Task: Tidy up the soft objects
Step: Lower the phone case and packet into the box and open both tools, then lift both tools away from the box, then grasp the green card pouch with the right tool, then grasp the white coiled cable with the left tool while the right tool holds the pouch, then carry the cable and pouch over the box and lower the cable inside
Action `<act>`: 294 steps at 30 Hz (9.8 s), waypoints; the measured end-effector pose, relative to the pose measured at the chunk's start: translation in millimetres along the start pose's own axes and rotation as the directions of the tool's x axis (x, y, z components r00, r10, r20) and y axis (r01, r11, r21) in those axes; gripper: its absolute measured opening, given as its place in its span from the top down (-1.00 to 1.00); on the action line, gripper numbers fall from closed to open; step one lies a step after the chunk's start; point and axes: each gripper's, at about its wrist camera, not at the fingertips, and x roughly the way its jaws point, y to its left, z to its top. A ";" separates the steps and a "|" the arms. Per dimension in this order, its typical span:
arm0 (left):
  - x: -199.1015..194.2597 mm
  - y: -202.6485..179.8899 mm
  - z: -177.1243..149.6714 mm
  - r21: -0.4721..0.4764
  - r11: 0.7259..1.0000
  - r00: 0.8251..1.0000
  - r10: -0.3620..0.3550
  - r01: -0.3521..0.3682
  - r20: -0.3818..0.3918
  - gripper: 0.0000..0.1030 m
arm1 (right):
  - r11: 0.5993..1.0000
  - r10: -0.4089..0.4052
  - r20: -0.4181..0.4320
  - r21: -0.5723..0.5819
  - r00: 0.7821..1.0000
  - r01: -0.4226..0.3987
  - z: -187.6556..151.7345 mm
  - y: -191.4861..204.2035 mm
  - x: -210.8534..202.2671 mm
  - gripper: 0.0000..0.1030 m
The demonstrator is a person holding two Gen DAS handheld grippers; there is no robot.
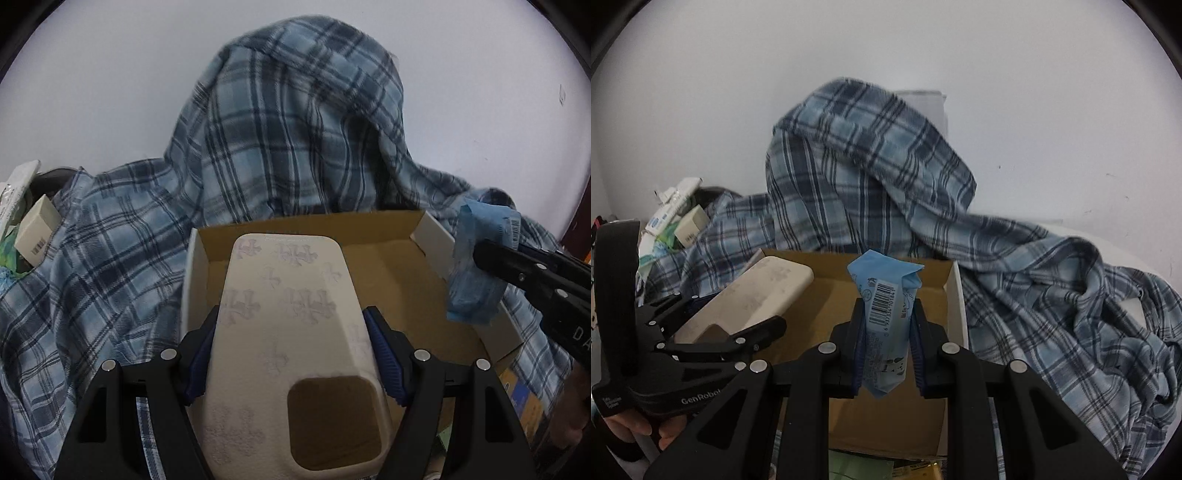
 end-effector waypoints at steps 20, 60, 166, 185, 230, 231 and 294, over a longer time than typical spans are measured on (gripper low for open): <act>-60.9 12.2 11.3 -0.086 0.996 0.943 -0.004 0.034 0.332 -1.00 | 1.000 0.005 -0.042 -0.006 0.999 -0.005 -3.9 0.1 10.9 0.62; -154.4 -24.2 22.1 -0.027 0.998 0.880 0.068 -0.063 0.471 -1.00 | 0.995 -0.096 0.155 0.009 0.983 0.095 22.5 -0.4 -51.3 -0.97; -174.4 -12.9 -104.5 -0.059 0.998 0.906 0.006 0.021 0.423 -1.00 | 0.973 -0.164 0.208 -0.128 0.964 0.193 -103.7 35.3 -142.5 -0.35; -121.4 -42.7 -109.0 0.103 0.953 0.958 -0.283 0.286 -0.042 0.33 | 0.987 -0.133 0.185 -0.061 0.974 0.147 -105.6 23.1 -140.1 -0.35; -208.2 -25.6 -130.3 0.098 0.993 0.893 -0.105 0.068 0.438 0.63 | 0.985 -0.128 0.251 -0.077 0.959 0.152 -108.5 30.7 -151.8 -0.35; -210.9 -27.1 -128.1 0.099 0.993 0.891 -0.097 0.058 0.444 0.63 | 0.985 -0.131 0.253 -0.076 0.958 0.155 -108.0 30.9 -152.7 -0.35; -29.9 0.9 7.2 -0.055 0.998 0.999 -0.008 0.011 0.048 0.62 | 0.994 -0.094 0.017 -0.051 0.995 0.095 2.8 5.1 -0.1 -0.35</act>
